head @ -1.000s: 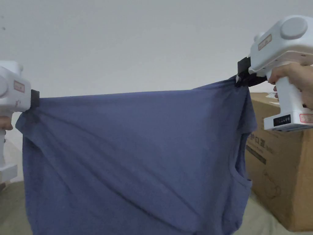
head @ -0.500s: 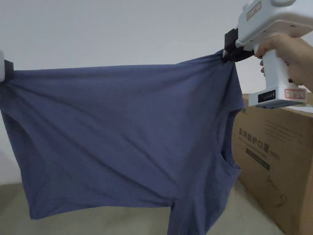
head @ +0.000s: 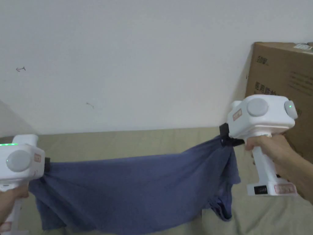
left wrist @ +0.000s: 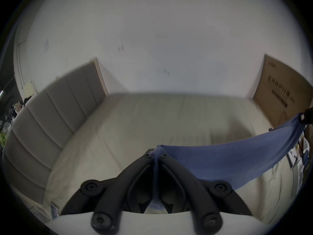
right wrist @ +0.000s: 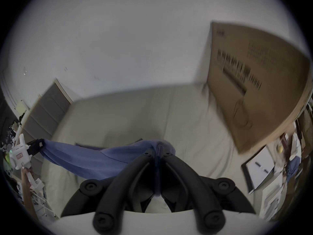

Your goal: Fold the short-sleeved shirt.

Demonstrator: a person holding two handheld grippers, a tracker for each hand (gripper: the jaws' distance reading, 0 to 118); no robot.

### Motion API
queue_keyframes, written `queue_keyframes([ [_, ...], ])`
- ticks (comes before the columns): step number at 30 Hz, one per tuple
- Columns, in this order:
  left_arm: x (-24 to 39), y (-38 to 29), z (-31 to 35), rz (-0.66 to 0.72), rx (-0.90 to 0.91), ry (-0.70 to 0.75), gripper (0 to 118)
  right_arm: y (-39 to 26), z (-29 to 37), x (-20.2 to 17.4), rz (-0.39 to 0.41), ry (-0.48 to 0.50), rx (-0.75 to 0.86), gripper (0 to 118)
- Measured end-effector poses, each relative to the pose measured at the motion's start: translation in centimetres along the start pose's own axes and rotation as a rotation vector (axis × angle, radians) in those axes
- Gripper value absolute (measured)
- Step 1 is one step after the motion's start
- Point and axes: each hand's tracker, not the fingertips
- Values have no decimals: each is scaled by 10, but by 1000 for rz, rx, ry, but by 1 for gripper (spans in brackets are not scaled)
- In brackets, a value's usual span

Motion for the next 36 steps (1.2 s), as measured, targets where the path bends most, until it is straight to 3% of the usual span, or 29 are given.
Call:
queue_keyframes([
  [3, 8, -49, -42, -28, -111, 20, 0, -51, -58, 13, -50, 28, -107, 5],
  [6, 7, -83, -60, 30, -166, -15, 0, -93, -92, 24, -65, 14, -185, 5],
  [11, -2, -102, -54, 27, -192, -8, 0, -125, -90, 42, -120, 60, -200, 5],
  [14, -9, -101, -25, 73, -162, -45, 0, -132, -54, 47, -142, 99, -160, 5],
  [19, -19, -119, 52, 30, -83, -58, 0, -159, 31, 43, -76, 123, -87, 5],
  [22, -31, -149, 105, 25, -64, -63, 0, -193, 81, 48, -87, 136, -52, 5],
  [27, -50, -229, 181, 72, -69, -80, 0, -283, 149, 37, -27, 102, -33, 5],
  [33, -60, -329, 233, 19, -154, -52, 0, -406, 201, 37, 5, 81, -7, 5],
  [36, -77, -368, 239, 69, -163, -67, 0, -457, 210, 44, -42, 66, -84, 5],
])
